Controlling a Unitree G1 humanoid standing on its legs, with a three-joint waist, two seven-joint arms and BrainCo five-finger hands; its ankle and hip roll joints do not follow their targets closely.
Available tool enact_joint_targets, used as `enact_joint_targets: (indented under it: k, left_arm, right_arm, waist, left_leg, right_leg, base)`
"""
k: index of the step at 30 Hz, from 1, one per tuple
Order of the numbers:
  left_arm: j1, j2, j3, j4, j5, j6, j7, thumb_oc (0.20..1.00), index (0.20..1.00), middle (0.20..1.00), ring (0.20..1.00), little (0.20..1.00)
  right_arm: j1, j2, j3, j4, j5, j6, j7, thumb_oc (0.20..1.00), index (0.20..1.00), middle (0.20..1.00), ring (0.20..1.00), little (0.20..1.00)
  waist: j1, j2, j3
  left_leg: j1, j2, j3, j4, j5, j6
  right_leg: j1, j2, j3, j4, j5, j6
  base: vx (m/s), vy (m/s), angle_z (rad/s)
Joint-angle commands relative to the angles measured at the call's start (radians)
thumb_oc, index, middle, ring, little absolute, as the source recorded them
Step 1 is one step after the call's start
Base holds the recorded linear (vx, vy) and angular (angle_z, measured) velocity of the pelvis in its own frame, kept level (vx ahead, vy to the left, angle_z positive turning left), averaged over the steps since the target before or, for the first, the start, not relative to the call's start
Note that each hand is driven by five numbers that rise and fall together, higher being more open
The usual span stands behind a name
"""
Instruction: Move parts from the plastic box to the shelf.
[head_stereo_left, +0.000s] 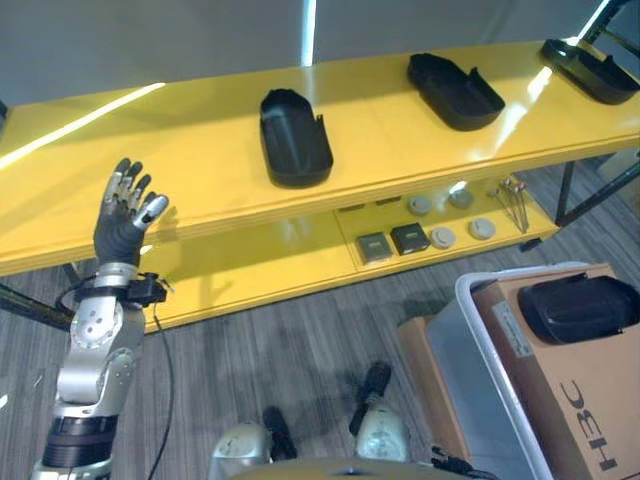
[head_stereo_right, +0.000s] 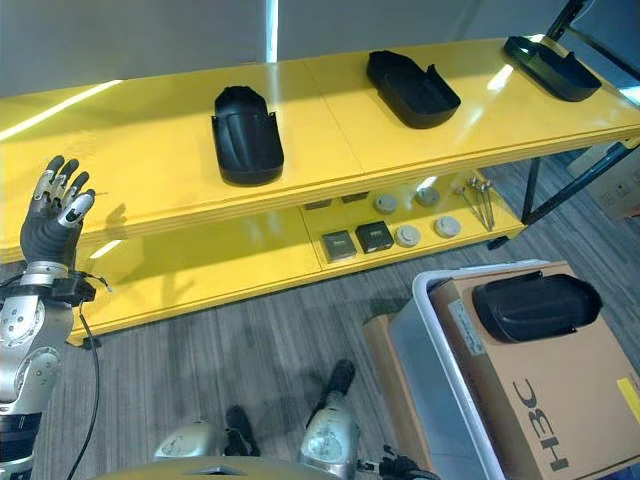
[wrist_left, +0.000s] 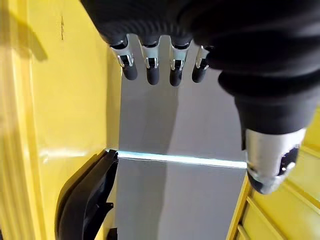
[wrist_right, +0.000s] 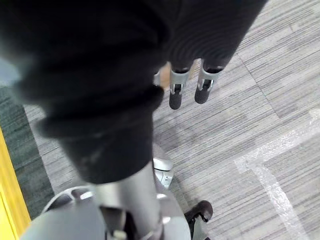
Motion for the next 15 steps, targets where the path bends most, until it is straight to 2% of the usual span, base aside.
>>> enact_joint_targets:
  k: [1, 3, 6, 7, 10, 13, 14, 15]
  left_arm:
    - [-0.016, 0.049, 0.014, -0.093, 0.013, -0.022, -0.012, 1.000, 1.000, 1.000, 1.000, 1.000]
    - [-0.023, 0.048, 0.006, -0.088, 0.005, -0.017, -0.005, 1.000, 1.000, 1.000, 1.000, 1.000]
    - [-0.025, 0.038, -0.005, -0.098, -0.037, 0.018, -0.011, 1.000, 1.000, 1.000, 1.000, 1.000]
    - [-0.026, 0.037, -0.005, -0.100, -0.035, 0.021, -0.011, 1.000, 1.000, 1.000, 1.000, 1.000]
    - [-0.040, 0.026, -0.020, -0.105, -0.010, 0.049, 0.000, 1.000, 1.000, 1.000, 1.000, 1.000]
    - [-0.030, 0.010, -0.017, -0.104, -0.011, 0.057, 0.011, 1.000, 1.000, 1.000, 1.000, 1.000]
    - [-0.024, 0.005, -0.021, -0.104, -0.013, 0.052, 0.017, 1.000, 1.000, 1.000, 1.000, 1.000]
    - [-0.024, -0.004, -0.028, -0.103, -0.008, 0.049, 0.018, 1.000, 1.000, 1.000, 1.000, 1.000]
  right_arm:
    - [-0.010, 0.072, 0.048, 0.025, -0.030, -0.033, 0.031, 1.000, 1.000, 1.000, 1.000, 1.000]
    - [-0.012, 0.066, 0.049, 0.043, -0.046, -0.035, 0.034, 1.000, 1.000, 1.000, 1.000, 1.000]
    - [-0.028, 0.043, 0.055, 0.047, 0.006, -0.026, 0.019, 1.000, 1.000, 1.000, 1.000, 1.000]
    - [-0.029, 0.042, 0.055, 0.046, 0.006, -0.024, 0.018, 1.000, 1.000, 1.000, 1.000, 1.000]
    - [-0.040, 0.028, 0.052, 0.070, 0.003, -0.007, 0.023, 1.000, 1.000, 1.000, 1.000, 1.000]
    - [-0.037, 0.019, 0.049, 0.097, -0.055, -0.010, 0.051, 1.000, 1.000, 1.000, 1.000, 1.000]
    - [-0.033, 0.014, 0.048, 0.108, -0.069, -0.016, 0.060, 1.000, 1.000, 1.000, 1.000, 1.000]
    - [-0.033, 0.008, 0.048, 0.124, -0.077, -0.022, 0.064, 1.000, 1.000, 1.000, 1.000, 1.000]
  waist:
    - [0.015, -0.011, -0.025]
    - [0.008, -0.014, -0.031]
    - [-0.005, -0.026, -0.044]
    - [-0.006, -0.025, -0.045]
    - [-0.024, -0.034, -0.051]
    - [-0.033, -0.032, -0.063]
    - [-0.034, -0.029, -0.068]
    - [-0.031, -0.025, -0.070]
  left_leg:
    - [0.010, 0.056, -0.071, 0.070, -0.109, 0.016]
    - [0.001, 0.080, -0.071, 0.112, -0.125, 0.018]
    - [-0.002, 0.141, -0.063, 0.188, -0.156, 0.011]
    - [-0.003, 0.145, -0.063, 0.192, -0.158, 0.010]
    - [-0.002, 0.198, -0.053, 0.246, -0.169, -0.014]
    - [0.024, 0.227, -0.039, 0.277, -0.123, -0.051]
    - [0.021, 0.241, -0.039, 0.308, -0.084, -0.074]
    - [-0.002, 0.259, -0.045, 0.369, -0.024, -0.107]
  right_leg:
    - [0.042, -0.010, 0.033, 0.067, 0.060, 0.072]
    - [0.039, -0.002, 0.048, 0.105, 0.033, 0.072]
    - [0.033, 0.044, 0.068, 0.245, -0.081, 0.065]
    - [0.031, 0.046, 0.070, 0.250, -0.088, 0.063]
    - [0.015, 0.086, 0.085, 0.294, -0.148, 0.032]
    - [0.019, 0.123, 0.077, 0.281, -0.166, 0.000]
    - [0.030, 0.149, 0.073, 0.260, -0.170, -0.016]
    - [0.053, 0.186, 0.073, 0.225, -0.177, -0.039]
  base:
    - [0.43, -0.263, 0.00]
    - [0.37, -0.220, 0.12]
    - [0.47, -0.296, 0.30]
    - [0.39, -0.297, 0.02]
    - [0.38, -0.301, 0.09]
    - [0.27, -0.191, -0.05]
    - [0.25, -0.230, -0.14]
    - [0.21, -0.216, -0.09]
